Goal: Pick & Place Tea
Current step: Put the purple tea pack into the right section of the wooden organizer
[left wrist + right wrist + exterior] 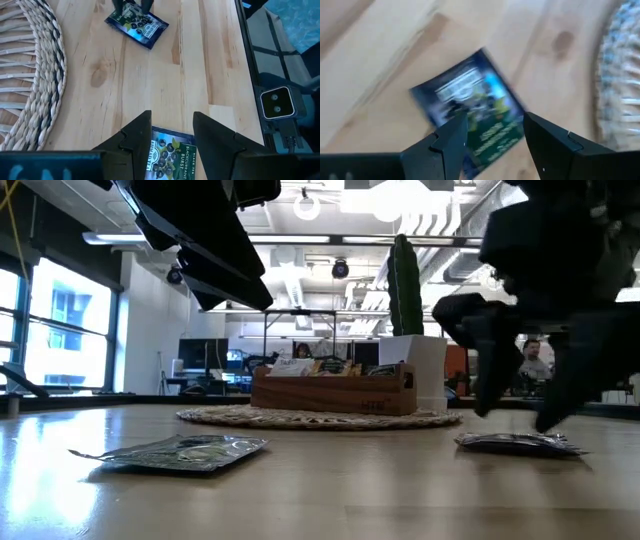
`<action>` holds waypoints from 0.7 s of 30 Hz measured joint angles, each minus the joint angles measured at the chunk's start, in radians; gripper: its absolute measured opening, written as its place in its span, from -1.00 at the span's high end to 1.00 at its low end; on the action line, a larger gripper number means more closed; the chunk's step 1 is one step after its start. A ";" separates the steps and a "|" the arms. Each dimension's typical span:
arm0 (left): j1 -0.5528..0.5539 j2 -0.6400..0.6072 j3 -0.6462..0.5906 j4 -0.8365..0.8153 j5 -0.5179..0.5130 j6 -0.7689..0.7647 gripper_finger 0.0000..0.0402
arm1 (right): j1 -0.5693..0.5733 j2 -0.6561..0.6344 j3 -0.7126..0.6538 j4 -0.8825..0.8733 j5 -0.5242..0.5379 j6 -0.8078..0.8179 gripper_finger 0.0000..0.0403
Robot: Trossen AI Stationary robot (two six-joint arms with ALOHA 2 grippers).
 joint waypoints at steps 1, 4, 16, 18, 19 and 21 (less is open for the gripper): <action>0.000 0.000 0.000 0.000 0.000 0.000 0.28 | 0.000 0.000 0.000 -0.014 -0.016 0.001 0.05; 0.000 0.000 0.000 0.001 -0.008 0.000 0.28 | -0.001 0.000 0.000 -0.068 -0.004 0.003 0.05; 0.000 0.000 0.000 0.001 -0.018 -0.002 0.28 | -0.092 0.081 0.010 -0.116 -0.124 0.146 0.08; 0.000 0.000 0.000 0.000 -0.018 -0.002 0.28 | -0.098 0.082 0.010 -0.121 -0.122 0.106 0.13; 0.000 0.000 0.000 0.000 -0.017 -0.002 0.28 | -0.099 0.083 0.010 -0.121 -0.114 0.081 0.17; 0.000 0.000 0.000 -0.001 -0.017 -0.002 0.28 | -0.098 0.084 0.010 -0.121 -0.106 0.037 0.29</action>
